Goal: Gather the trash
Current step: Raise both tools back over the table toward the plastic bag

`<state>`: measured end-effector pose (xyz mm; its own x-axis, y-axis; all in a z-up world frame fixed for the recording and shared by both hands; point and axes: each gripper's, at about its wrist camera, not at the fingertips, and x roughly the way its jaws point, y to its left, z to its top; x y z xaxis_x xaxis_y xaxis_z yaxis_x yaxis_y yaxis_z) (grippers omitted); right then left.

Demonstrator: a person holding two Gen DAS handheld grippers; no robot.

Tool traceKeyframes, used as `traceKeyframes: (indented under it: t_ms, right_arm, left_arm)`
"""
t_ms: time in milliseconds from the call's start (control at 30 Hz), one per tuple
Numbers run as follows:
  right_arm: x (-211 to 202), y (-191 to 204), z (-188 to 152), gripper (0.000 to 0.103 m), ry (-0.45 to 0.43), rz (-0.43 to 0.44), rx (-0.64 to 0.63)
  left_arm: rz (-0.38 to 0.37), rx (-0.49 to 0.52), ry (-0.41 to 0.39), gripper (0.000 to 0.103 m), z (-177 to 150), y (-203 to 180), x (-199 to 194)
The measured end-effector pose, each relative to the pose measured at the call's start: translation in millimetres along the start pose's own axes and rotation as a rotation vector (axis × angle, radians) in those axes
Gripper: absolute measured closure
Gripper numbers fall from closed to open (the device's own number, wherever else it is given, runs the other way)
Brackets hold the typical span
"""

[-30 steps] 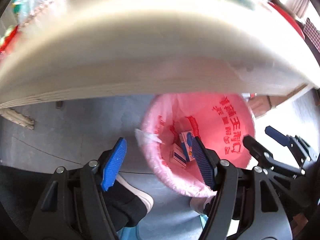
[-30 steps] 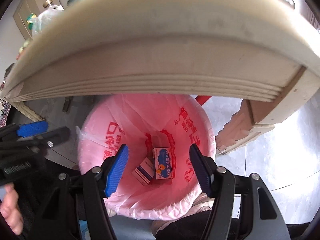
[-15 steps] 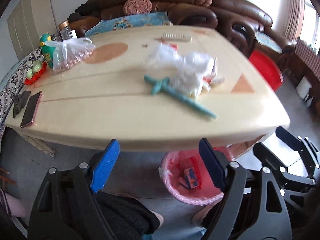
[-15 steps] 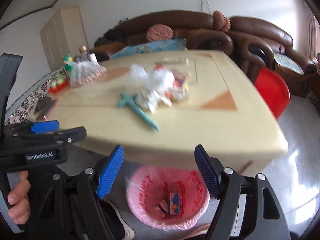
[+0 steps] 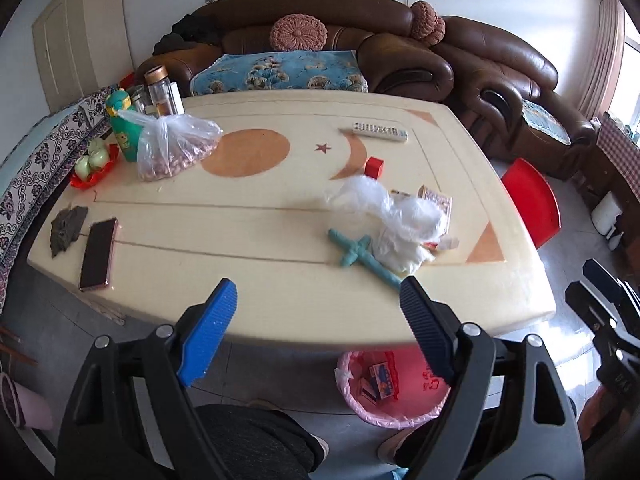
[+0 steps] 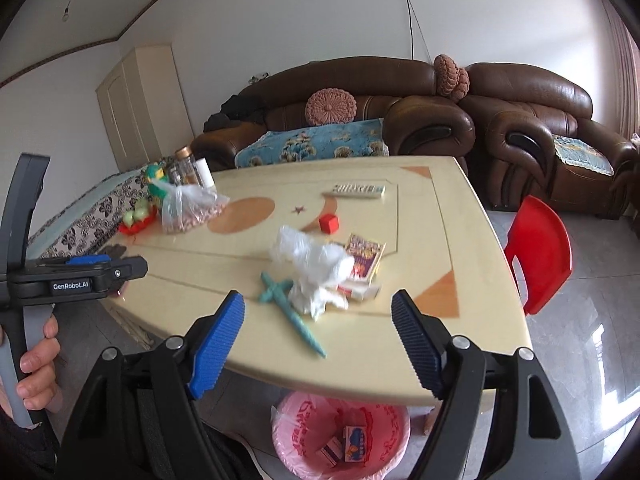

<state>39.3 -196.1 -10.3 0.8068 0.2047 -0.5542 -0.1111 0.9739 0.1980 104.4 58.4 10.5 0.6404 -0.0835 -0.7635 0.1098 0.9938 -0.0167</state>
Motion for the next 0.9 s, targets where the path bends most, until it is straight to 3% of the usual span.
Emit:
traceKeyframes:
  t_ms: [367,900]
  right_arm:
    - [19,-11,38,0.028,0.021,-0.002,-0.028]
    - [91,-57,76,0.028,0.097,0.012,0.028]
  left_arm:
    - [0.028,0.119,0.007,0.02,43,-28,11]
    - [0.034,0.117,0.107,0.02,96,-56,77]
